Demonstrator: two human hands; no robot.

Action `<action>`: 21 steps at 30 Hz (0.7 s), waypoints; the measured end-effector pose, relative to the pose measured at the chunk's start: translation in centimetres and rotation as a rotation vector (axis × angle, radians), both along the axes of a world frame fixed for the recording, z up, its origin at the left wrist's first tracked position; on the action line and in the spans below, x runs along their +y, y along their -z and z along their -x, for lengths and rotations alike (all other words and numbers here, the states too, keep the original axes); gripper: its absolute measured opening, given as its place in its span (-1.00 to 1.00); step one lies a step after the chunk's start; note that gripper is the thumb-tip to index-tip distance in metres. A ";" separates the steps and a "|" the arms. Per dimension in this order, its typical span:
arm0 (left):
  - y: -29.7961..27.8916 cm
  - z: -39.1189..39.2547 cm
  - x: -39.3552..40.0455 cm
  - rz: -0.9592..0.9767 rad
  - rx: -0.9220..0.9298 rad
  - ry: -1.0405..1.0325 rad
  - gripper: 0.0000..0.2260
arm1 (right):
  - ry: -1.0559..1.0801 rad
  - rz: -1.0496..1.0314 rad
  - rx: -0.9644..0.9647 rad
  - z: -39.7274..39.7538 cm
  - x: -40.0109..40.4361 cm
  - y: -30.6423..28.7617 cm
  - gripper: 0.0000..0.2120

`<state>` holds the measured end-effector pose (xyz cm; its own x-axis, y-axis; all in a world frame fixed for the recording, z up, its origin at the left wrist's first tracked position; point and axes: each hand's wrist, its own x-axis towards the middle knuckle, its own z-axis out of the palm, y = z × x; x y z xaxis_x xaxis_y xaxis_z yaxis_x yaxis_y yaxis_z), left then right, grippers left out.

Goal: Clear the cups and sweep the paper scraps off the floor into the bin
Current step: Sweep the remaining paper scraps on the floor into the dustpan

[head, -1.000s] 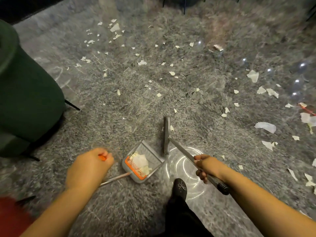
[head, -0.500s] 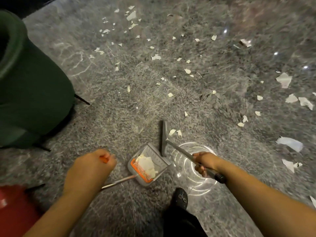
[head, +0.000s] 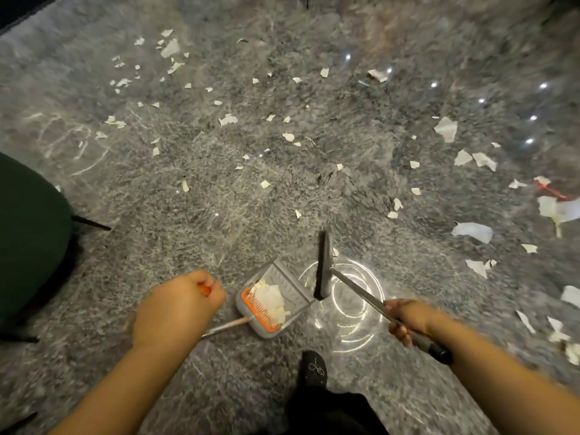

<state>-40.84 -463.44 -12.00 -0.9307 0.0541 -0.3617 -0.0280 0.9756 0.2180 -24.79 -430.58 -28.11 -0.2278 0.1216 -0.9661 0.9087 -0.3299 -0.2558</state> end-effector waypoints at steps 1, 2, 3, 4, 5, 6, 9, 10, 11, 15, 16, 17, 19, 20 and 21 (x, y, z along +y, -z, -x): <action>0.1 0.1 0.8 -0.006 0.007 0.021 -0.80 | 0.030 -0.002 -0.004 -0.8 0.4 -0.2 -0.81; 0.2 0.3 1.7 -0.012 0.013 0.055 -0.81 | 0.067 -0.010 -0.017 -1.9 0.8 -0.5 -0.81; 0.4 0.4 2.4 -0.018 0.012 0.083 -0.81 | 0.102 -0.015 -0.031 -2.7 1.1 -0.7 -0.80; 0.6 0.4 3.4 -0.024 0.009 0.116 -0.82 | 0.140 -0.021 -0.045 -3.7 1.4 -1.0 -0.80; 0.7 0.5 4.1 -0.026 0.007 0.135 -0.82 | 0.172 -0.025 -0.055 -4.7 1.6 -1.1 -0.80; 0.7 0.6 4.7 -0.027 0.009 0.154 -0.82 | 0.201 -0.028 -0.067 -5.5 1.8 -1.3 -0.80; 0.9 0.2 7.0 -0.036 0.030 0.270 -0.81 | 0.307 -0.059 -0.090 -8.4 2.1 -1.9 -0.78; 0.8 0.0 7.7 -0.032 0.035 0.299 -0.81 | 0.335 -0.070 -0.089 -9.1 2.1 -2.2 -0.77; 0.7 -0.1 8.3 -0.030 0.040 0.323 -0.80 | 0.351 -0.082 -0.088 -9.8 2.0 -2.3 -0.76; 0.8 -0.2 10.8 -0.064 0.062 0.452 -0.81 | 0.456 -0.121 -0.120 -12.5 1.3 -2.7 -0.77; 0.8 -0.2 11.3 -0.067 0.058 0.475 -0.81 | 0.471 -0.132 -0.124 -13.0 1.0 -2.8 -0.77; 0.9 0.0 12.0 -0.069 0.053 0.508 -0.80 | 0.491 -0.138 -0.120 -13.6 0.6 -3.1 -0.77; 1.2 0.2 13.1 -0.081 0.048 0.572 -0.76 | 0.530 -0.150 -0.114 -14.6 -0.2 -3.4 -0.75; 1.3 0.3 13.7 -0.088 0.051 0.597 -0.76 | 0.542 -0.157 -0.113 -15.1 -0.6 -3.7 -0.72; 1.4 0.3 14.2 -0.096 0.053 0.615 -0.78 | 0.557 -0.160 -0.106 -15.5 -1.0 -4.0 -0.70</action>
